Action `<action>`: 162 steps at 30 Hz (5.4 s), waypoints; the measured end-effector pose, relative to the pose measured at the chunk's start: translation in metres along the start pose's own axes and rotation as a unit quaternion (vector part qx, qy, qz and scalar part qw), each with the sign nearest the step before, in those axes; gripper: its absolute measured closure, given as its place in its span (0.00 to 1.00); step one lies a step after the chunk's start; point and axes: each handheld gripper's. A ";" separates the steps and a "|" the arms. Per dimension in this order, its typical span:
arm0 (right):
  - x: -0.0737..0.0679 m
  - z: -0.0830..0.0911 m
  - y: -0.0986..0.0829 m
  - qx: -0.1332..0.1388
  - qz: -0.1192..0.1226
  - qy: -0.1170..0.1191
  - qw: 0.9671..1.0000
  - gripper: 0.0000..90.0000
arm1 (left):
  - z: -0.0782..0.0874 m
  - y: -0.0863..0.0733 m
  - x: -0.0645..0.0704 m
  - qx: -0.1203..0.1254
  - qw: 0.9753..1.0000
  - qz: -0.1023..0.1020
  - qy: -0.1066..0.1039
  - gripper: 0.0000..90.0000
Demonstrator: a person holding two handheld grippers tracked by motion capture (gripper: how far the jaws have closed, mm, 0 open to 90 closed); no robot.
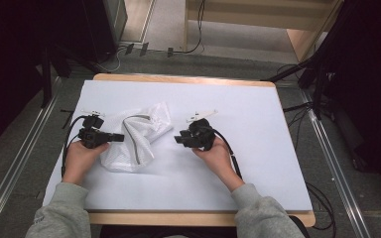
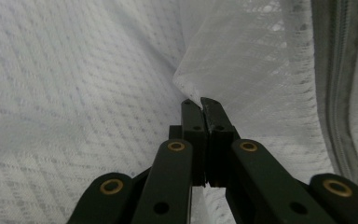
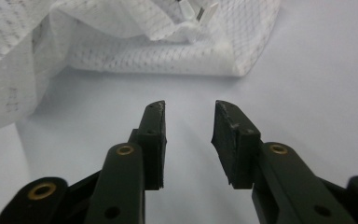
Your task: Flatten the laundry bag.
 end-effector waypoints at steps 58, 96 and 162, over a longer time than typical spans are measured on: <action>0.003 0.044 -0.008 -0.015 0.023 0.001 1.000 0.98 | 0.019 -0.001 0.009 0.042 0.999 -0.014 -0.030 0.75; 0.040 0.127 -0.105 -0.048 -0.033 -0.059 0.997 0.96 | 0.004 0.020 -0.011 0.030 0.999 -0.020 0.040 0.52; 0.061 0.010 0.010 -0.015 -0.026 -0.045 0.999 0.68 | 0.024 0.006 0.005 0.033 0.995 -0.015 0.088 0.49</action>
Point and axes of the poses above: each handheld gripper's, and its own axes: z roughly backward along the jaws, y roughly out of its top, x roughly to its right, and after that the axes turned 14 degrees about -z, right-handed
